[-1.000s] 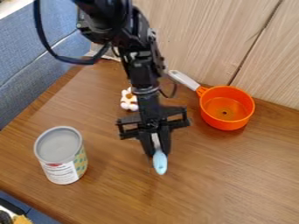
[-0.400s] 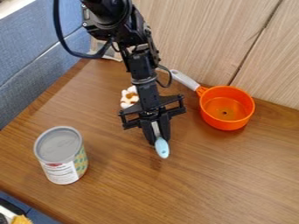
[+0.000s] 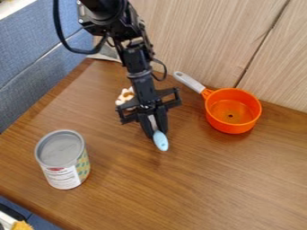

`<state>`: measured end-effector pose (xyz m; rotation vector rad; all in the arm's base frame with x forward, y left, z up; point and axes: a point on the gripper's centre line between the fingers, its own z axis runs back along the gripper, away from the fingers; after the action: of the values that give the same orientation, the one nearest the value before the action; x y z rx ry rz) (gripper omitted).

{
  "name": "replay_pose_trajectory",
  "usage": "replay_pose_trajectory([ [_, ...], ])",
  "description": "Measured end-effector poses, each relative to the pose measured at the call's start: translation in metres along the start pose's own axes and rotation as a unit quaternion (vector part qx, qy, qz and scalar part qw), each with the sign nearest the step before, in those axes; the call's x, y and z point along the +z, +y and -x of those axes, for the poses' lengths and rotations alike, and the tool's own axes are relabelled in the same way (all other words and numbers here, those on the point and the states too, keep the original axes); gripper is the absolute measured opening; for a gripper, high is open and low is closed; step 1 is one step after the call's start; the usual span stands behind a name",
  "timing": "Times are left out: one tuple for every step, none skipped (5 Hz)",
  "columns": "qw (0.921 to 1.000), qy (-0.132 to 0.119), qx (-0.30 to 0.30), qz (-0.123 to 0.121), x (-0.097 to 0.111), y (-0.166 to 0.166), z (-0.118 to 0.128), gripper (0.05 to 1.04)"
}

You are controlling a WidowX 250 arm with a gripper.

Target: Push the white and brown object to the top left of the table using the blue spatula

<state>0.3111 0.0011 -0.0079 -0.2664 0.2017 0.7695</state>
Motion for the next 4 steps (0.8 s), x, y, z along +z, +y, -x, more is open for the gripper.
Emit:
replay_pose_trajectory([
  [0.9995,0.004,0.031,0.003,0.006,0.005,-0.011,0.245],
  [0.9984,0.001,0.053,0.019,0.016,0.012,-0.022,0.245],
  [0.997,-0.008,0.074,0.024,0.025,0.024,-0.035,0.245],
  [0.9959,-0.002,0.088,0.021,0.023,0.033,-0.041,0.245],
])
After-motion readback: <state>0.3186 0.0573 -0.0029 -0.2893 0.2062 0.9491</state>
